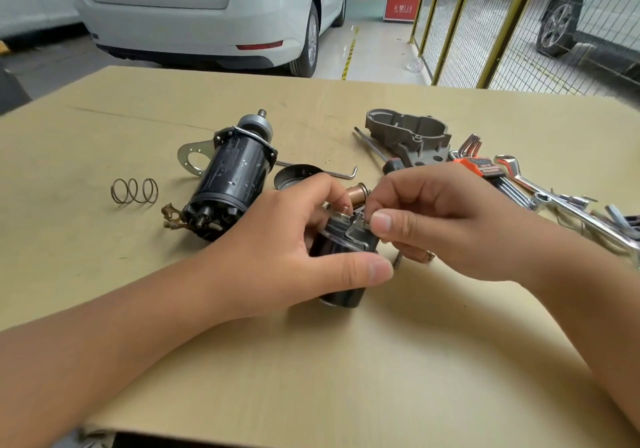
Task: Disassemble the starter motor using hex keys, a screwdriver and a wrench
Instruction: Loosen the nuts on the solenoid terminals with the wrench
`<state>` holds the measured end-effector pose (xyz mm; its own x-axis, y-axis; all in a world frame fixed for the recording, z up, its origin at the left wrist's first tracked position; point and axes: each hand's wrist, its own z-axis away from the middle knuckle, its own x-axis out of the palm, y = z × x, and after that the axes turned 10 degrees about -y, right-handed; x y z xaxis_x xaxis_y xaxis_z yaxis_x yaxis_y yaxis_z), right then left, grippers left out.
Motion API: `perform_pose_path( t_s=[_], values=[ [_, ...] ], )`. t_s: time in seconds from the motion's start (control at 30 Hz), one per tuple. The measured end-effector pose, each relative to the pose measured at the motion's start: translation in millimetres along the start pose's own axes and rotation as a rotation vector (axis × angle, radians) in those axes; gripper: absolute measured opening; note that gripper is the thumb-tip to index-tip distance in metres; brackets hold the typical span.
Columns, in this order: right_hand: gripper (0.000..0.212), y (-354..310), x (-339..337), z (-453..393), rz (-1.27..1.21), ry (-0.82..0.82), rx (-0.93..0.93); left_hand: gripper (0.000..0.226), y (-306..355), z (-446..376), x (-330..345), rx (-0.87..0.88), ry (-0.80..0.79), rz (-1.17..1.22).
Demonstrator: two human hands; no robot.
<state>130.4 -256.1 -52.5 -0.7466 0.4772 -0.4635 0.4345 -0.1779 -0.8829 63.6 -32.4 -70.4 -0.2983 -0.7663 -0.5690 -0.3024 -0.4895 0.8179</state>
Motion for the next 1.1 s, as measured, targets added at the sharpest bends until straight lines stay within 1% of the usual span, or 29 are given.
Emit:
perform_pose_path(
  t_s=[0.07, 0.13, 0.27, 0.4, 0.47, 0.57, 0.63, 0.77, 0.9, 1.03, 1.1],
  values=[
    [0.018, 3, 1, -1, -0.071, 0.009, 0.004, 0.050, -1, -1, -1, -0.021, -0.027, 0.059],
    [0.012, 3, 3, -2, -0.139, 0.010, -0.003, 0.046, -2, -2, -4, -0.025, -0.073, 0.121],
    [0.006, 2, 6, -2, -0.209, 0.018, -0.015, 0.048, -2, 0, -7, -0.011, -0.092, 0.159],
    [0.018, 1, 10, -4, -0.179, 0.079, 0.004, 0.048, -2, 0, -6, 0.009, -0.094, 0.148],
    [0.020, 0, 10, -5, -0.118, 0.100, 0.005, 0.047, -1, 0, -7, 0.018, -0.095, 0.144],
    [0.027, -2, 8, -4, 0.017, 0.090, 0.009, 0.046, -1, 1, -7, 0.023, -0.095, 0.146],
    [0.026, -4, 6, -2, 0.108, 0.073, 0.002, 0.046, -1, 1, -6, 0.020, -0.098, 0.162],
    [0.016, -8, 4, -1, 0.284, 0.074, -0.015, 0.047, -4, -2, -6, 0.009, -0.108, 0.185],
    [0.018, -9, 2, 0, 0.445, 0.077, -0.047, 0.054, -7, -3, -7, 0.018, -0.106, 0.175],
    [0.020, -11, -3, -1, 0.727, 0.092, -0.109, 0.056, -8, -4, -6, 0.016, -0.100, 0.198],
    [0.019, -12, -3, 0, 0.784, 0.092, -0.117, 0.057, -7, -4, -7, 0.005, -0.103, 0.187]
  ],
)
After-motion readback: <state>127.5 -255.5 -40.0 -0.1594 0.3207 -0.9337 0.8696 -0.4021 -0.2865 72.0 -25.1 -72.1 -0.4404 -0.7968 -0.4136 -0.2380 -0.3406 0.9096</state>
